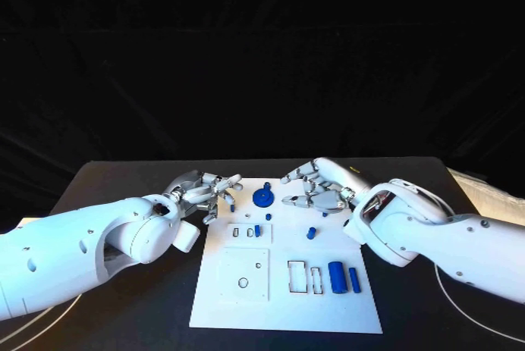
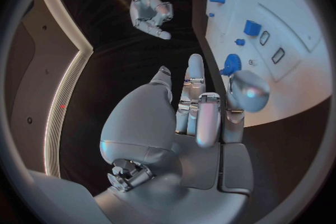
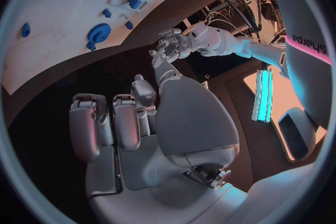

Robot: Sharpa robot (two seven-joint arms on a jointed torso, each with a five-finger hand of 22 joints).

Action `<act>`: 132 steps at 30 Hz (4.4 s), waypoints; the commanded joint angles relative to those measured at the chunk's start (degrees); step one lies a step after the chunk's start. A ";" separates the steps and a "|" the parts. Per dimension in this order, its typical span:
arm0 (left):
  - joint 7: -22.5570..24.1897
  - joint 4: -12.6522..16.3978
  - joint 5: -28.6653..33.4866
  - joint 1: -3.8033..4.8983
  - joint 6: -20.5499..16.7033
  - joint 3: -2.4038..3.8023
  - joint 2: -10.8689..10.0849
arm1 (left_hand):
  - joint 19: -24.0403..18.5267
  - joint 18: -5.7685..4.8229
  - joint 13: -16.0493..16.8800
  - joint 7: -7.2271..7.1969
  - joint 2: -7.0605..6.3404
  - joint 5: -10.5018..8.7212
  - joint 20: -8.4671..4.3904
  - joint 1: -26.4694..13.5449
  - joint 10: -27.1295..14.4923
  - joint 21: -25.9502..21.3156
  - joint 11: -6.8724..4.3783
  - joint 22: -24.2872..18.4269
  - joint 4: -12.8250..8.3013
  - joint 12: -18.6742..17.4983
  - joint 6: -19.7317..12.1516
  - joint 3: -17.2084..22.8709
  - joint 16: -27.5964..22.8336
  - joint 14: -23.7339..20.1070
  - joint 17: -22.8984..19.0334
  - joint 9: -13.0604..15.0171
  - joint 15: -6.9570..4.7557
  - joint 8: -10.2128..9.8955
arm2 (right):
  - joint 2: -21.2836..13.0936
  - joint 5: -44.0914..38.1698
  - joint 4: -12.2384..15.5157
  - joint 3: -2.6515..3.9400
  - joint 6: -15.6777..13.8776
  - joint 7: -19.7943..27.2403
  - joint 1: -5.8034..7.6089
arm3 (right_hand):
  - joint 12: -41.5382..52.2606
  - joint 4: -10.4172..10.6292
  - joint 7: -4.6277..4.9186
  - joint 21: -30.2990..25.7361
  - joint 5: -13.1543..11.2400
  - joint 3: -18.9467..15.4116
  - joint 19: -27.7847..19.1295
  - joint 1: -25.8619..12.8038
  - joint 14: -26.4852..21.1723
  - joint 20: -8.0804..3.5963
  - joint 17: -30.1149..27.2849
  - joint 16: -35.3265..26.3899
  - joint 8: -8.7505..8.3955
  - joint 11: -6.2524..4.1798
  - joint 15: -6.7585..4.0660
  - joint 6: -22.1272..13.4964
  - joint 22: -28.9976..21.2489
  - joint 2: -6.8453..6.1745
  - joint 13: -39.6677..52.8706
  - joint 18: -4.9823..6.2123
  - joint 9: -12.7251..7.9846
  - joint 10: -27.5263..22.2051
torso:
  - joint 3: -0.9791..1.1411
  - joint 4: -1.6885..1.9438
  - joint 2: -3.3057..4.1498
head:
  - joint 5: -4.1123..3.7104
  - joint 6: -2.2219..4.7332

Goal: Assemble the parts on the task board

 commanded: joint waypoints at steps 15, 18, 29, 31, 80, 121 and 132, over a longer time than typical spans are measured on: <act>-37.89 -5.72 -38.97 5.13 23.10 -0.05 10.42 | 3.06 -3.86 35.08 -2.44 3.05 -1.93 -0.99 -7.79 2.00 18.84 -2.70 24.03 0.90 35.06 -2.16 -11.43 5.51 6.04 15.13 11.06 -2.34 16.07 | -4.42 19.85 -0.45 -0.02 2.48 4.85 2.96 | 1.86 0.16 0.05 -0.14 -0.07 0.11 0.13 -0.03 3.78 0.17 5.05 -0.04 0.11 0.00 0.38 -0.22 4.96 1.19 1.30 -0.16 -0.05 1.24 | 0.61 -0.35 -1.76 | 0.91 -0.91; -38.42 -7.64 -40.07 5.41 26.33 -0.13 12.56 | 3.01 -3.88 35.29 -2.56 3.52 -1.94 -1.21 -8.82 1.76 18.97 -2.85 24.23 0.93 35.18 -3.08 -12.89 5.51 6.04 15.13 12.52 -2.50 17.42 | -4.30 19.76 -0.68 -0.02 2.89 4.53 2.99 | 1.72 0.16 0.05 -0.22 -0.07 0.10 0.02 -0.04 3.76 0.17 4.96 -0.10 0.11 0.01 0.38 -0.22 4.80 1.19 1.19 -0.12 -0.05 1.16 | 0.63 -0.35 -1.79 | 1.08 -1.11; -39.06 -11.72 -41.65 5.64 31.42 -0.66 17.65 | 3.41 -4.16 37.05 -3.00 4.78 -1.93 -1.51 -8.86 2.37 19.91 -3.25 25.66 0.90 36.57 -4.87 -15.70 5.51 6.04 15.13 16.61 -2.82 21.22 | -3.83 19.35 -1.26 -0.05 3.45 3.70 3.01 | 1.64 0.11 0.04 -0.29 0.11 0.06 -0.09 0.02 3.73 0.18 4.83 -0.21 0.14 0.00 0.39 -0.17 4.64 1.21 1.10 -0.08 -0.03 1.06 | 0.60 -0.36 -1.69 | 1.19 -1.21; -39.15 -12.38 -42.31 5.65 32.33 -0.76 18.33 | 3.47 -4.20 37.10 -3.02 4.94 -1.94 -1.55 -8.98 2.39 20.02 -3.27 25.83 0.92 36.60 -5.18 -16.04 5.51 6.04 15.13 17.03 -2.85 21.53 | -3.74 19.30 -1.32 -0.05 3.51 3.59 3.01 | 1.65 0.09 0.04 -0.31 0.25 0.03 -0.12 0.04 3.72 0.18 4.78 -0.25 0.16 0.00 0.39 -0.14 4.60 1.23 1.10 -0.07 -0.02 1.04 | 0.60 -0.39 -1.66 | 1.24 -1.15; -39.07 -16.12 -42.36 5.63 32.45 -1.54 22.58 | 3.75 -4.37 37.71 -3.03 8.20 -1.78 -1.46 -2.27 2.54 20.56 -3.26 26.78 -0.56 36.82 -7.72 -14.73 5.51 6.04 15.13 21.50 -2.79 24.43 | -1.54 18.95 -4.02 -0.41 4.93 1.91 2.89 | 1.14 0.09 0.09 -0.82 1.82 -0.20 -0.80 0.11 3.49 0.21 3.94 -0.95 0.18 0.04 0.41 -0.22 3.65 1.65 0.59 0.16 0.00 0.41 | 0.63 -0.28 -1.57 | 0.87 -2.75; -38.87 -14.94 -36.29 5.62 28.77 -1.49 21.00 | 3.72 -4.34 36.84 -2.68 -2.05 -0.66 -1.24 1.58 2.28 20.32 -3.16 27.29 -11.33 34.49 -10.37 33.92 5.51 6.04 15.13 26.97 -2.54 23.31 | -1.24 18.87 -4.23 -0.50 5.87 1.77 2.81 | 1.28 0.18 0.09 -0.89 2.13 -0.27 -0.89 0.02 3.47 0.22 3.84 -1.04 0.28 0.03 0.42 -0.07 3.51 1.80 0.67 0.19 0.04 0.45 | 0.66 -0.25 -1.57 | 0.67 -3.27; -38.52 -12.65 -37.61 5.49 24.76 -1.47 18.24 | 3.88 -4.41 37.23 -2.78 -3.83 -0.81 -1.26 -1.33 2.75 20.44 -3.21 27.58 -12.65 34.89 -10.43 39.29 5.51 6.04 15.13 28.44 -2.68 24.11 | -0.92 18.90 -4.53 -0.60 6.20 1.80 2.73 | 1.24 0.27 0.09 -0.95 2.19 -0.35 -0.97 -0.11 3.45 0.22 3.76 -1.11 0.31 0.04 0.42 -0.03 3.41 1.86 0.62 0.22 0.05 0.40 | 0.65 -0.21 -1.49 | 0.92 -3.34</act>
